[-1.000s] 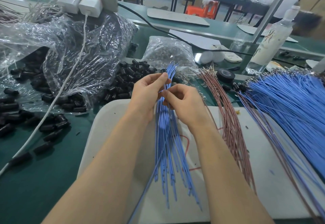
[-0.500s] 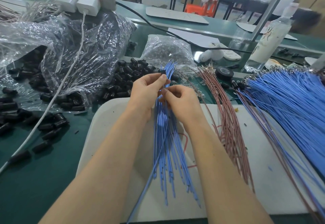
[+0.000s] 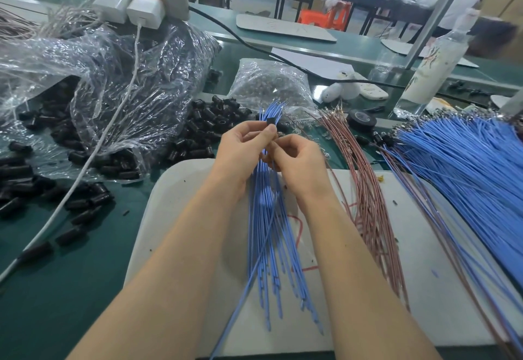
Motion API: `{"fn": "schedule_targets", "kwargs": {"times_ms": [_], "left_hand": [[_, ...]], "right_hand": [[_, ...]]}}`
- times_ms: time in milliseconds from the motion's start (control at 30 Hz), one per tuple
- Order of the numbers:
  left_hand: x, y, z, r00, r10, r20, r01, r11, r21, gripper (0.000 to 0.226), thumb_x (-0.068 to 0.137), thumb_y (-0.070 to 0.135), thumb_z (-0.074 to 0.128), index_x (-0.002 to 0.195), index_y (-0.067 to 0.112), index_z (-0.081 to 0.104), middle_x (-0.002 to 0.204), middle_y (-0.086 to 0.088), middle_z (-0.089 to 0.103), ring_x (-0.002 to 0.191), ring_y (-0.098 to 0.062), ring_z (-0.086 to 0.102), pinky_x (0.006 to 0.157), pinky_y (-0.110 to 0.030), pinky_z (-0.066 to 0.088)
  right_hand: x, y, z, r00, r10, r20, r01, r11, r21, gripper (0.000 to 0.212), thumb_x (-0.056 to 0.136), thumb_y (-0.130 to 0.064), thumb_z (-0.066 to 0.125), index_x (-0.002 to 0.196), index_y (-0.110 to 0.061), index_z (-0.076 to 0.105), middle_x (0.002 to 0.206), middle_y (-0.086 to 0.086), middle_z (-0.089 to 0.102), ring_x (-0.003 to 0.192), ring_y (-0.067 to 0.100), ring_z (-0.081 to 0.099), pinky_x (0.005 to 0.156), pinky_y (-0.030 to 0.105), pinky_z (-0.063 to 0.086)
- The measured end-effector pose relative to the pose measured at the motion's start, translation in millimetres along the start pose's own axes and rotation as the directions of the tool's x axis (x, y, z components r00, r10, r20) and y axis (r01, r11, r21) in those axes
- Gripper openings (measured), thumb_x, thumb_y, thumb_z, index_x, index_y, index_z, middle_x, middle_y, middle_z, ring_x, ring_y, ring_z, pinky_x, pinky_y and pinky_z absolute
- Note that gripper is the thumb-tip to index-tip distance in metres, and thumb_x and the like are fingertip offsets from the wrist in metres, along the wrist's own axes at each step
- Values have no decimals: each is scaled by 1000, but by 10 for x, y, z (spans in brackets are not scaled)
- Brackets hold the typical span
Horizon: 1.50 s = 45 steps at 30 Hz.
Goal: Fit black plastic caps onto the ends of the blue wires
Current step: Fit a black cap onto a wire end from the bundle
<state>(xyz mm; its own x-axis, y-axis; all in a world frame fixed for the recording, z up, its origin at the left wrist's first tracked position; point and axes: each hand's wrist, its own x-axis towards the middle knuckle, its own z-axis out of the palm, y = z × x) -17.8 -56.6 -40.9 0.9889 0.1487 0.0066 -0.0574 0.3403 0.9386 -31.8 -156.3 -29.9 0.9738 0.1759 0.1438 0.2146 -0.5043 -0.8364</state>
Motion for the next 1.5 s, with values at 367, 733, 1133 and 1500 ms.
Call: {"fn": "schedule_targets", "kwargs": {"times_ms": [367,733,1133,1500], "left_hand": [[136,-6,-132,987,-80,-138,75,996,-38,19,91,14,62,72,14,63,57,6,60,53,-5,50,56,-17,43],[125,71,-213,971,-220,-97,205,968,-147,12,90,20,58,82,13,63,57,8,60,55,-5,47,51,-16,42],[-85,-26,29,744,-245,621,227,968,110,9,84,16,64,88,15,57,108,-8,71,100,-24,68,89,-33,54],[-38,-28,3,879,-144,454,98,987,124,7,92,4,55,90,8,60,74,-1,65,63,-7,62,68,-19,53]], "right_hand": [[76,154,-105,964,44,-264,-88,983,-159,21,95,-27,55,91,-15,72,72,-6,64,67,9,58,62,13,43],[193,553,-461,825,388,-411,-550,720,-424,23,93,-27,59,107,-11,66,112,10,64,101,27,58,82,34,47],[125,262,-557,679,422,-600,235,650,723,6,101,-11,40,98,-9,46,71,-1,56,47,5,49,52,19,43],[156,305,-285,956,286,-63,-227,860,457,26,96,-19,54,75,-16,68,68,1,66,61,12,59,75,36,49]]}}
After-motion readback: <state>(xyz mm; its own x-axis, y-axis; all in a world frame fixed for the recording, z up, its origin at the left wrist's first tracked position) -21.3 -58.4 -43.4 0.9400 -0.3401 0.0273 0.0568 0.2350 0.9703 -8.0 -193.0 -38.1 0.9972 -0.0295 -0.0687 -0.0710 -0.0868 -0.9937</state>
